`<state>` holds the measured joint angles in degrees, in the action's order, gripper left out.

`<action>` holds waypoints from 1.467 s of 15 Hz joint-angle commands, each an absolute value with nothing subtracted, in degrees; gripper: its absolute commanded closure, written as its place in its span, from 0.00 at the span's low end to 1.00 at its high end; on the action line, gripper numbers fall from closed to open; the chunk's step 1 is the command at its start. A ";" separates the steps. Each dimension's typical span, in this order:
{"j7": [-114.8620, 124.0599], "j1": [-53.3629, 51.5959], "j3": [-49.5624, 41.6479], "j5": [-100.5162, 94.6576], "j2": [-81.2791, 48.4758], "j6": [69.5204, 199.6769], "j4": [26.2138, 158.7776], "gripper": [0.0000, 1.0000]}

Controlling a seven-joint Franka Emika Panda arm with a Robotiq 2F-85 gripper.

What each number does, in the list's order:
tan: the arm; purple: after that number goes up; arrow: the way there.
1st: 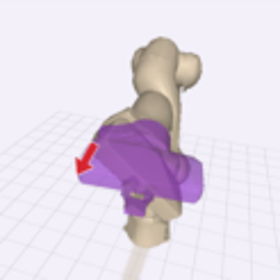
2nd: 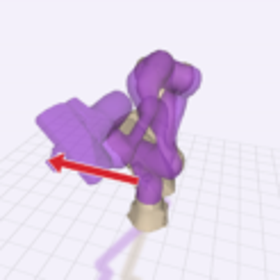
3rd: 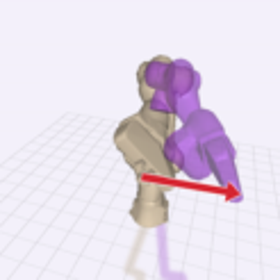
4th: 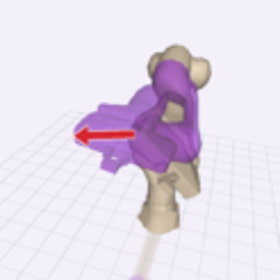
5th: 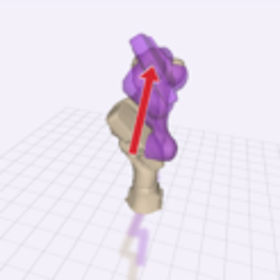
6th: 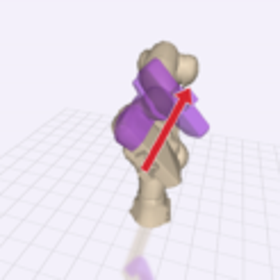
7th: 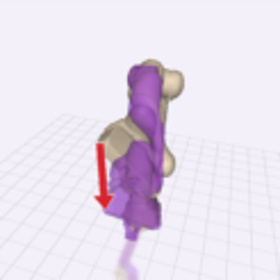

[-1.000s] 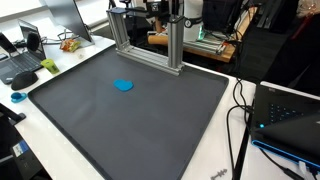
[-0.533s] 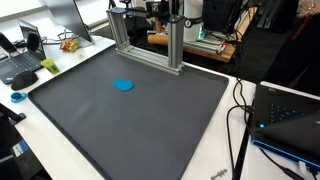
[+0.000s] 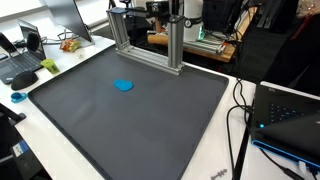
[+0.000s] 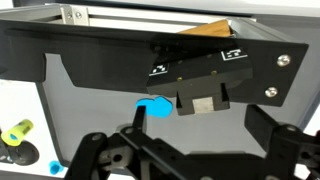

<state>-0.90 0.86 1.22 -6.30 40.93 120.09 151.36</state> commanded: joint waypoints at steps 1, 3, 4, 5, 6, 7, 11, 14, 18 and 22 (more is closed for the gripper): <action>-3.54 -0.90 -0.26 -5.03 41.32 121.25 151.68 0.00; -4.56 -1.53 -1.01 -4.13 40.40 121.46 151.36 0.00; -4.77 -1.70 -1.27 -3.78 40.16 122.14 151.37 0.00; -5.03 -1.82 -1.51 -3.55 39.69 122.10 151.15 0.00; -5.86 -2.33 -2.27 -2.61 39.11 122.26 150.88 0.00; -6.28 -2.56 -2.73 -1.82 38.33 122.36 150.63 0.00; -7.66 -2.88 -3.98 0.69 35.81 122.26 150.13 0.00; -8.91 -2.96 -4.70 2.23 34.19 121.68 149.70 0.00; -7.77 -2.05 -4.30 2.05 32.16 118.95 148.69 0.00; -6.44 -1.33 -3.87 1.73 31.34 116.59 147.91 0.00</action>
